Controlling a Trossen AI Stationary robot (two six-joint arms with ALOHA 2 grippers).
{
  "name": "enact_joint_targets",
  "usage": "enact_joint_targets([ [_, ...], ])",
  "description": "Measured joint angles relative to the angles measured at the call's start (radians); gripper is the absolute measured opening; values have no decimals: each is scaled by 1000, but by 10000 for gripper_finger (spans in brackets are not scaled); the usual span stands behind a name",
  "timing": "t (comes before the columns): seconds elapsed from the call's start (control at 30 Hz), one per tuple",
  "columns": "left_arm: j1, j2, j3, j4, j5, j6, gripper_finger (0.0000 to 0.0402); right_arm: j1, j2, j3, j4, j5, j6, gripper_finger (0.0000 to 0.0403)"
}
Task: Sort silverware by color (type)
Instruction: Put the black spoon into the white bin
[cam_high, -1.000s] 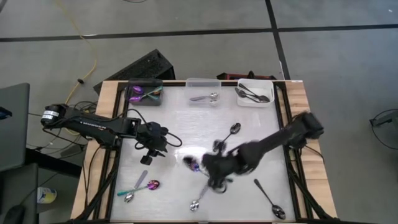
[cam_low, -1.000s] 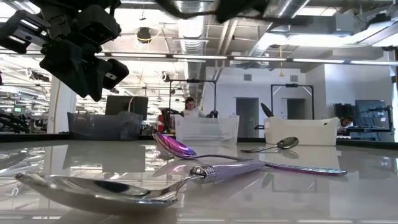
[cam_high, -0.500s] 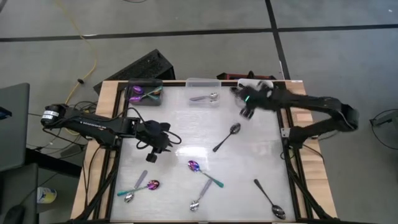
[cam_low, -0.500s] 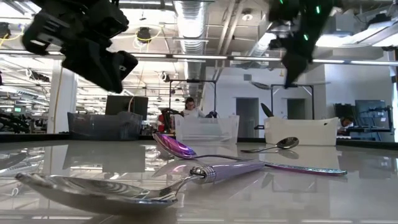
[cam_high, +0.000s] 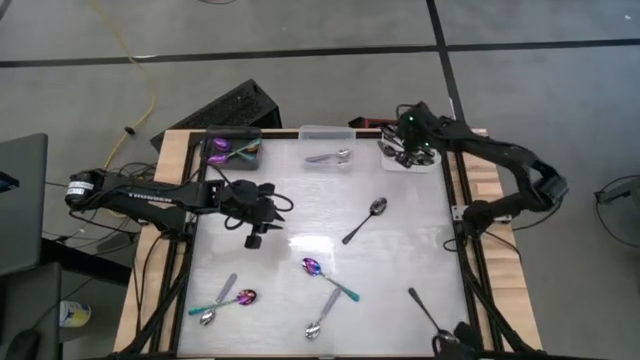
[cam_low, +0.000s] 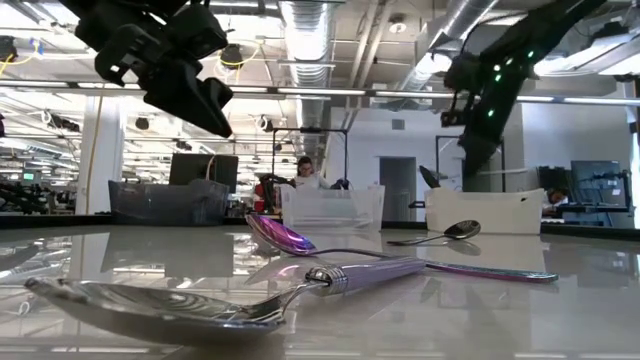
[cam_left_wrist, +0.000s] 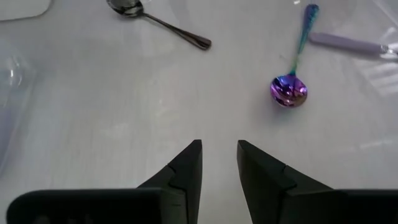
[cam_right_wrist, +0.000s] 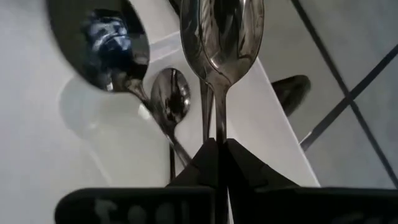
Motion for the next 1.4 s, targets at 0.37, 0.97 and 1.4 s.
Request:
enact_joint_targets([
  [0.37,3,0,0,-11,1,-20,87,-81,113,0,-9,-48,10,40],
  [0.97,3,0,0,-54,6,-3,87,20,-80,2,-133,-68,-83,226],
  [1.4,3,0,0,-49,31,-17,87,72,81,2,-64,-94,-292,187],
])
